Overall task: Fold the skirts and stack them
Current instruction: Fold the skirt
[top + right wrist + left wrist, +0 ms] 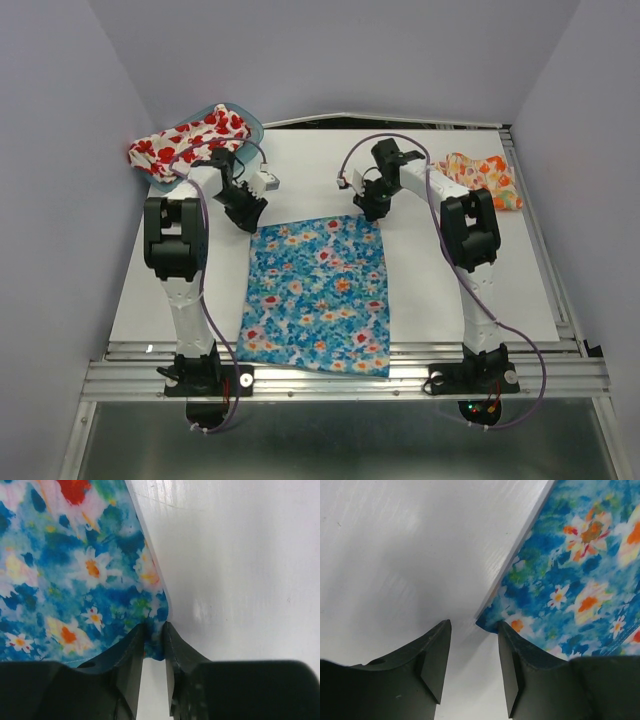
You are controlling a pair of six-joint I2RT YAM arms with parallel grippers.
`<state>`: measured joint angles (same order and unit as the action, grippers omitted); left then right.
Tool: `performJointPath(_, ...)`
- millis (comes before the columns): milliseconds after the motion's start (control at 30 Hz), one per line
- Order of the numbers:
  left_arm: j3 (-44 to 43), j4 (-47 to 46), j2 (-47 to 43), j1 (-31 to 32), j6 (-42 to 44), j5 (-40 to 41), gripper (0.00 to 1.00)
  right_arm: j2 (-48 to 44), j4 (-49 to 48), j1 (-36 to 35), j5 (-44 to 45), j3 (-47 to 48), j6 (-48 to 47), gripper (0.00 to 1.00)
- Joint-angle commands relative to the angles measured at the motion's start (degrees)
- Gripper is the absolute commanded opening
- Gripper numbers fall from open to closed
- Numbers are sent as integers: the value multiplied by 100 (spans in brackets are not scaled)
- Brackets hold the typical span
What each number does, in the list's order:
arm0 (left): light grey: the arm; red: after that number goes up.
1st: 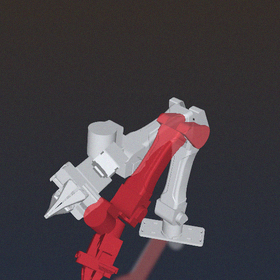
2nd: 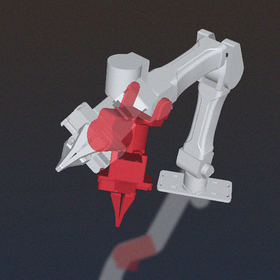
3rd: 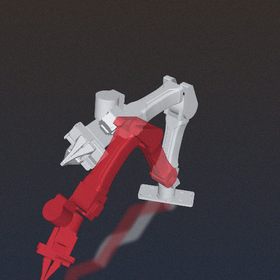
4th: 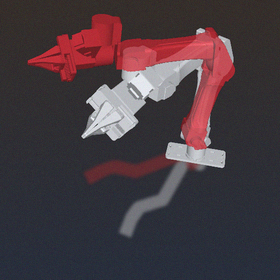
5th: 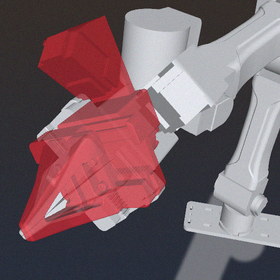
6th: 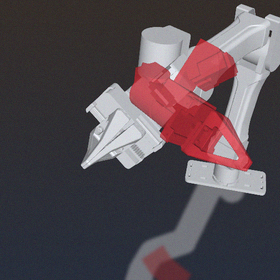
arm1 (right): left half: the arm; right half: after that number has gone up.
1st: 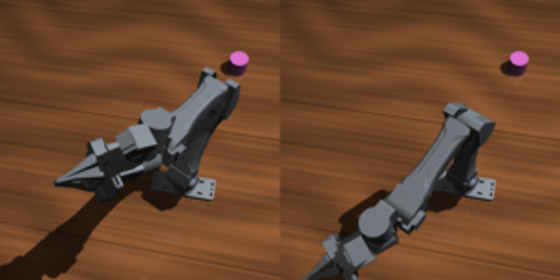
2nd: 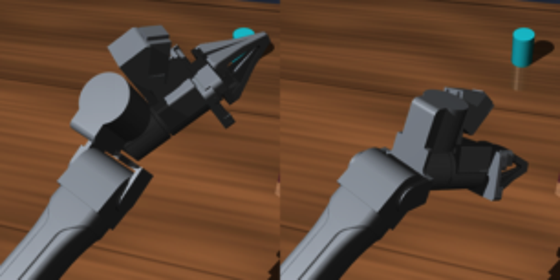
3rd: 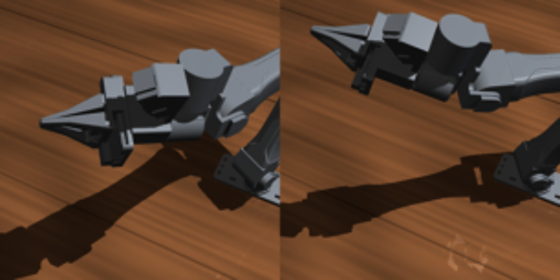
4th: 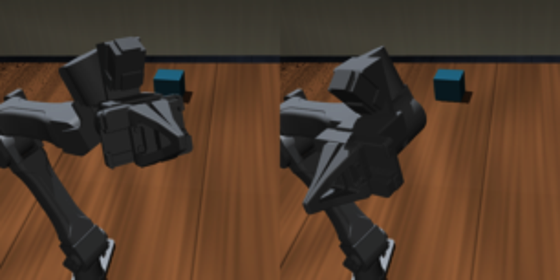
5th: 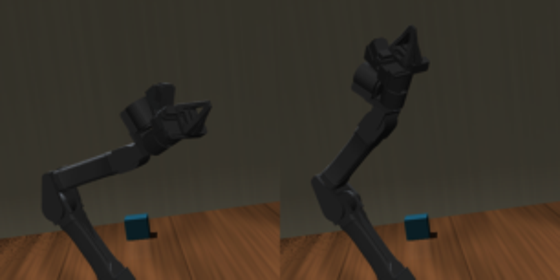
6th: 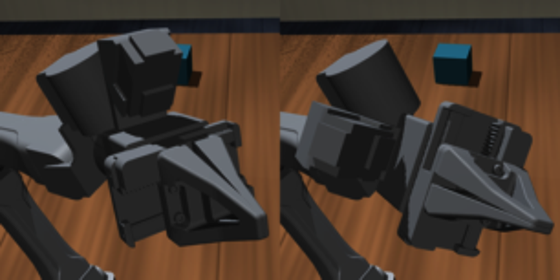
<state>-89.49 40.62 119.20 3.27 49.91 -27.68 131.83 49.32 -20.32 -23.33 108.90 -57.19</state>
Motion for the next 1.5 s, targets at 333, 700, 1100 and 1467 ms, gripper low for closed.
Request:
performJointPath(333,-587,824,306,121,739,-791,45,212,-221,-16,356,-141,-170,1)
performJointPath(700,-754,387,307,148,406,-554,0,-219,-1635,-16,1198,-589,383,1)
performJointPath(1100,643,-3372,-1442,481,-930,1237,0,-1238,-3849,344,2235,-1204,648,1)
performJointPath(1467,1996,-5881,-2365,860,-404,2373,0,-2081,-5231,362,2184,-1872,657,1)
